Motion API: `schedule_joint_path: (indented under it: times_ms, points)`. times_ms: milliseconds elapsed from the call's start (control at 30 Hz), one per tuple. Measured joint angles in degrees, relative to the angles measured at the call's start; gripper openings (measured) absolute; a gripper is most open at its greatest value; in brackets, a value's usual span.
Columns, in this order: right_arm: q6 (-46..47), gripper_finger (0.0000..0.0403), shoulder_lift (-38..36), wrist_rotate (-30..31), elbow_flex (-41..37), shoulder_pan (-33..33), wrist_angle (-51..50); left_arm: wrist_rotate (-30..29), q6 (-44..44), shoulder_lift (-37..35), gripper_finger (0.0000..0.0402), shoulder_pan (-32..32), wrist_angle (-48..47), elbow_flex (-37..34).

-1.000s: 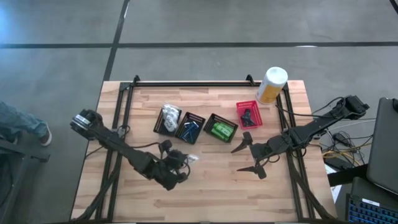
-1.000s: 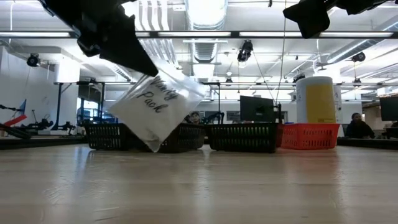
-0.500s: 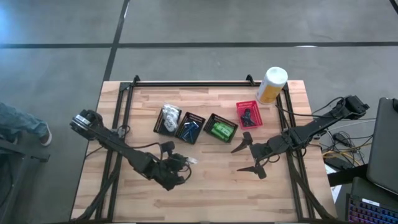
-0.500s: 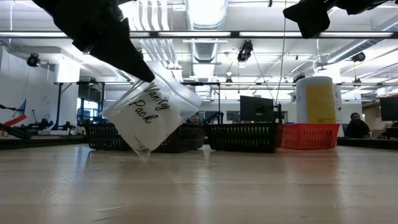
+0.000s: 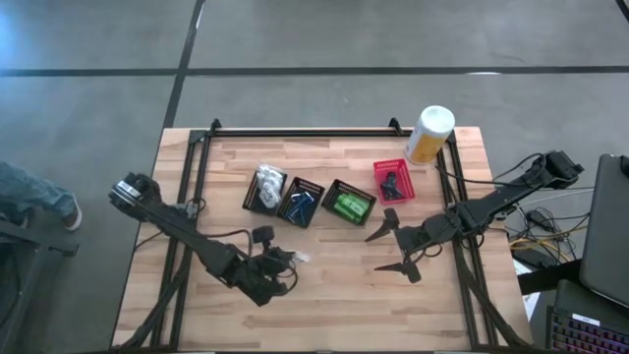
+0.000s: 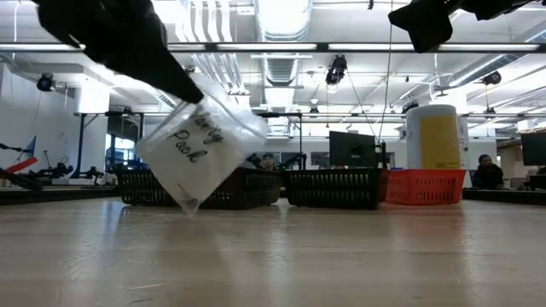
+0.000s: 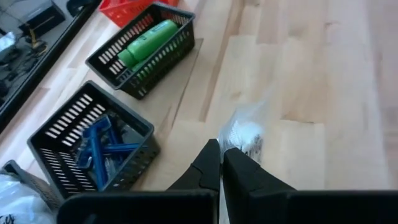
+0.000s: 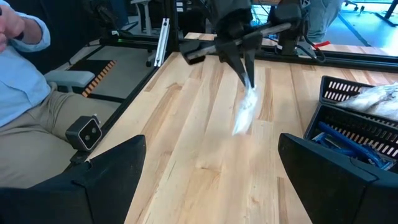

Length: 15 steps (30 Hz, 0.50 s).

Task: Pick & Place Travel size toiletries
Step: Put the vanity pack into the left black bin

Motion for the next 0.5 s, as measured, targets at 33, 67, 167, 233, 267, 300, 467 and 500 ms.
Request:
schedule_joint_path:
  times_ms: [33, 67, 167, 233, 267, 300, 467, 500]
  points:
    - [0.0, 0.0364, 0.0, 0.0, 0.0, 0.0, 0.0, 0.1, 0.0, -0.7, 0.0001, -0.2, 0.2, -0.3]
    - [0.0, 0.0364, 0.0, 0.0, 0.0, 0.0, 0.0, 0.1, 0.0, -1.7, 0.0001, -0.3, 0.4, -0.9]
    - [0.0, 0.0364, 0.0, 0.0, 0.0, 0.0, 0.0, 0.2, 1.8, -5.8, 0.0001, -0.2, 1.2, -3.4]
    - [0.0, 0.0364, 0.0, 0.0, 0.0, 0.0, 0.0, 0.6, 3.0, -9.2, 0.0001, 0.0, 1.1, -5.4]
    - [0.0, 0.0364, 0.0, 0.0, 0.0, 0.0, 0.0, 0.8, 4.1, -11.3, 0.0001, 0.2, 1.2, -6.4]
    - [0.0, 0.0364, 0.0, 0.0, 0.0, 0.0, 0.0, 1.0, 5.1, -13.5, 0.0001, 0.3, 1.2, -7.6]
    - [0.0, 0.0364, 0.0, 0.0, 0.0, 0.0, 0.0, 1.4, 10.6, -26.8, 0.0001, 1.5, 1.0, -13.7]
    - [0.0, 0.0364, 0.0, 0.0, 0.0, 0.0, 0.0, 1.4, 11.9, -29.8, 0.0001, 1.8, 1.9, -15.1]
